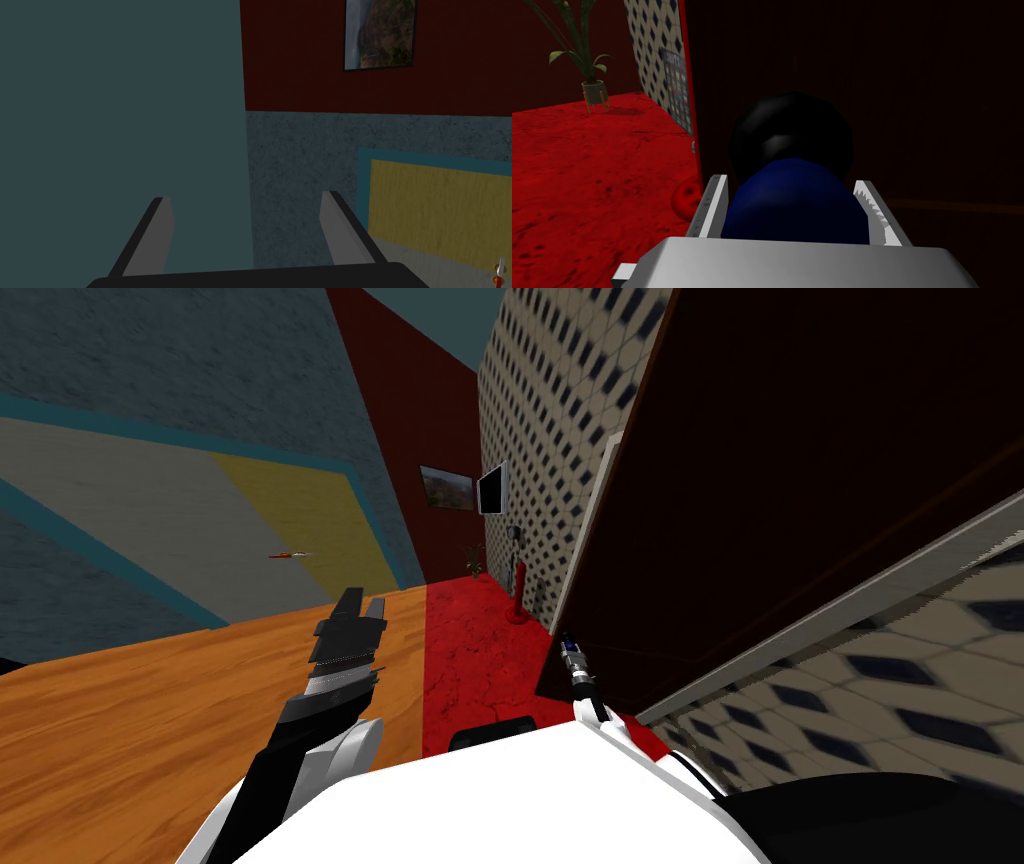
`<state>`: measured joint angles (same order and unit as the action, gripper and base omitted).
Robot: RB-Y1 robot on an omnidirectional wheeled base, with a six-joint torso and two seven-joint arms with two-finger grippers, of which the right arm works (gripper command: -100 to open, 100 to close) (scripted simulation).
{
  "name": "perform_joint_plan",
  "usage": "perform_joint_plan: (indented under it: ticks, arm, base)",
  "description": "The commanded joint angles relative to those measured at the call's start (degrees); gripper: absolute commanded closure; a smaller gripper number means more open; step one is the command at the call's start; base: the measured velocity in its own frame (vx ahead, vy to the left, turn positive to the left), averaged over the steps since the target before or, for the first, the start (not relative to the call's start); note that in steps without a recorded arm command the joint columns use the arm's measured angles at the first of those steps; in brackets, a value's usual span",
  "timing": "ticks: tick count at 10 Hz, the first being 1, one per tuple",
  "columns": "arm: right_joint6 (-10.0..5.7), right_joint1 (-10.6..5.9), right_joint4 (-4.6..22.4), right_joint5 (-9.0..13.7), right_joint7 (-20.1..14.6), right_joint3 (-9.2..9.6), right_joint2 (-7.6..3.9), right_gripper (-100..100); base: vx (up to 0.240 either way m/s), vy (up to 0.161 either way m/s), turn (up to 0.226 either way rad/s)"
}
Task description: Pull the door open
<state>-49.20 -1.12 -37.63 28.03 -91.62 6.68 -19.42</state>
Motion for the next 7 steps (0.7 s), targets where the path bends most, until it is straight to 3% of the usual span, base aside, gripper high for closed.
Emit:
perform_joint_plan:
  ticks: [1,3,7]
  arm:
    - [-0.38,0.29,-0.29,-0.52,-1.01,0.85,-0.57,100]
    - [-0.42,0.23,-0.32,-0.65,-1.17,1.04,-0.75,100]
    - [-1.90,1.80,-1.13,-2.07,-4.07,4.04,-2.59,100]
  base:
    - [-0.214,-0.004,0.068]
    - [-0.175,0.002,0.038]
    - [-0.185,-0.035,0.074]
